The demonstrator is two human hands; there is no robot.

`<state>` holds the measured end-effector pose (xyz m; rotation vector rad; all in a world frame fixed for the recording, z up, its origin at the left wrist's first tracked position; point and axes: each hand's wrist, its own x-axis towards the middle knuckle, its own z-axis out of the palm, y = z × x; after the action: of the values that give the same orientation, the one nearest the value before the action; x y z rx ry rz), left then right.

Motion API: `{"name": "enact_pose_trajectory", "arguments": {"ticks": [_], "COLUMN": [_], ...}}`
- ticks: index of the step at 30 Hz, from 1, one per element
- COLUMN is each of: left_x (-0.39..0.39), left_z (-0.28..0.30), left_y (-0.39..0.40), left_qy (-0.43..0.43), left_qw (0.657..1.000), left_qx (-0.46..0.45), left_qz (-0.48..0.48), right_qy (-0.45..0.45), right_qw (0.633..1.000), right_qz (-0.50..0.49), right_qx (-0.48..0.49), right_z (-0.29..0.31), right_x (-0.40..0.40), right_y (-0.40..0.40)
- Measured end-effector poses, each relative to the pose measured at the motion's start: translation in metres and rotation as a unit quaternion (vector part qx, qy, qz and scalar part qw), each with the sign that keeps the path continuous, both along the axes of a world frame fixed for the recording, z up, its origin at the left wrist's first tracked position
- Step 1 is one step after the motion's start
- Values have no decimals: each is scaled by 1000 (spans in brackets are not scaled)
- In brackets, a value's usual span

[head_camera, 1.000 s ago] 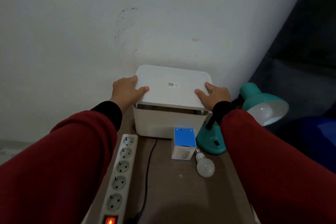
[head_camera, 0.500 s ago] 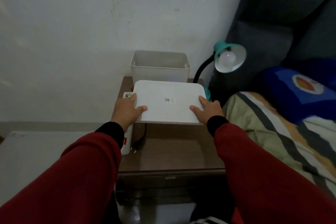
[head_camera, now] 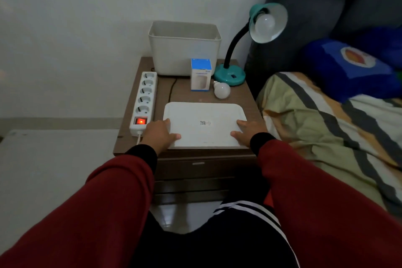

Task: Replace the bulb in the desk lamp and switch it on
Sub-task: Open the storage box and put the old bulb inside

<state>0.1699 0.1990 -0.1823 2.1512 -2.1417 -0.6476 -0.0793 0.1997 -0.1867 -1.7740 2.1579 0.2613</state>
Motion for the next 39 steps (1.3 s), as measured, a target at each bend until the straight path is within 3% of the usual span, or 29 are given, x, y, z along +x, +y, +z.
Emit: {"name": "enact_pose_trajectory", "arguments": {"ticks": [12,21,25,33,35,39], "left_x": [-7,-6,-6,-1,3,9], "left_z": [5,45,58,54,47,39], "left_y": [-41,-114,-149,-201,-208,-214], "left_qy": [-81,-89,-111,-108,-105,-105], "left_qw": [996,995,993,993,994,994], "left_qx": [21,-16,-40,-40,-37,-21], "left_qz": [-16,28,7,2,3,14], "right_qy": [37,-87,-121,-343,-350,-281], "right_qw": [996,990,986,916,912,937], "right_qz": [1,-53,-57,-158,-169,-152], "right_qx": [75,-96,-102,-138,-131,-143], "right_z": [9,45,54,23,14,5], "right_x": [12,21,22,30,33,35], "right_y": [-44,-107,-124,-145,-149,-159]}}
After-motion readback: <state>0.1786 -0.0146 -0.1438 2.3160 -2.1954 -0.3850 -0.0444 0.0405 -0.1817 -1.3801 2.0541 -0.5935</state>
